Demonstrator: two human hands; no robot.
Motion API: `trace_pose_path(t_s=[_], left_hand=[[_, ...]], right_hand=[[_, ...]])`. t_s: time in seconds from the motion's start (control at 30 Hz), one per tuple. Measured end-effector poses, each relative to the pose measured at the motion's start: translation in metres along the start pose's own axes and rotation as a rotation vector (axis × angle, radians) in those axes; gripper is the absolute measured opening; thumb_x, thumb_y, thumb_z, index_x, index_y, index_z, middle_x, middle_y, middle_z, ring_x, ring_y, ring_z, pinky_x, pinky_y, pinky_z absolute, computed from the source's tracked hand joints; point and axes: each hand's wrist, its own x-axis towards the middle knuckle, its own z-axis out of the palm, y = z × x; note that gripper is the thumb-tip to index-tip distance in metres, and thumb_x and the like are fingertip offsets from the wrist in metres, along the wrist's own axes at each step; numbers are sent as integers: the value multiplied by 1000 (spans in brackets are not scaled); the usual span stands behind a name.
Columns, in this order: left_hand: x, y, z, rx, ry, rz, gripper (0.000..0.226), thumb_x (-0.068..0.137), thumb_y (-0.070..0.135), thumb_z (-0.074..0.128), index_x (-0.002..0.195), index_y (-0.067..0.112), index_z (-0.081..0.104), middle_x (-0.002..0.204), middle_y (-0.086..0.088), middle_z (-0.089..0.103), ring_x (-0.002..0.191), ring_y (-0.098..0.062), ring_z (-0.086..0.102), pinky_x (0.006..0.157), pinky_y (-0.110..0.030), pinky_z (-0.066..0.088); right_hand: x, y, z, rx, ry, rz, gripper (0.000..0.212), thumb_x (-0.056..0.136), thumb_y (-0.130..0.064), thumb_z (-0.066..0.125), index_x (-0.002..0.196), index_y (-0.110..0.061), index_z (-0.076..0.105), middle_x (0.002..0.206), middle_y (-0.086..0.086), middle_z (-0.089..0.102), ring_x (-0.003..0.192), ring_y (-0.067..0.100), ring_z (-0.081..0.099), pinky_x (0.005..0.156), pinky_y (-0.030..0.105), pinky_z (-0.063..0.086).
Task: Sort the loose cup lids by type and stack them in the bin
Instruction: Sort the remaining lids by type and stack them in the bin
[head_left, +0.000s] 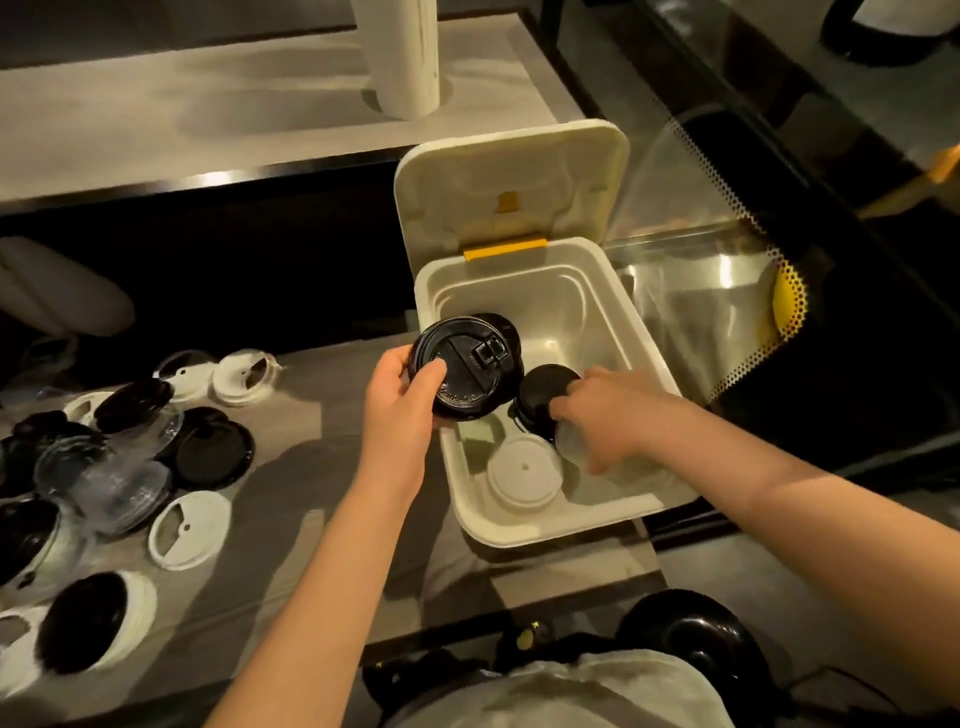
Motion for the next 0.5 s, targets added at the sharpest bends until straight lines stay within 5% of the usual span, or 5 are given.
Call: trace_pose_path(t_s=[0.23, 0.5], left_hand=[[3, -8, -2, -39, 10, -20, 14, 93, 7, 48, 94, 18, 57, 87, 1, 63, 78, -7, 61, 64, -22, 50], [9, -13, -5, -44, -5, -49, 13, 93, 9, 50, 93, 20, 58, 83, 5, 66, 75, -5, 63, 67, -26, 49]], right_hand=[[31, -7, 23, -190, -230, -30, 56, 75, -30, 74, 126, -25, 49, 122, 1, 56, 113, 25, 50, 86, 37, 49], [30, -4, 43, -59, -116, -59, 65, 78, -21, 70, 133, -17, 37, 117, 8, 52, 99, 29, 58, 76, 38, 52]])
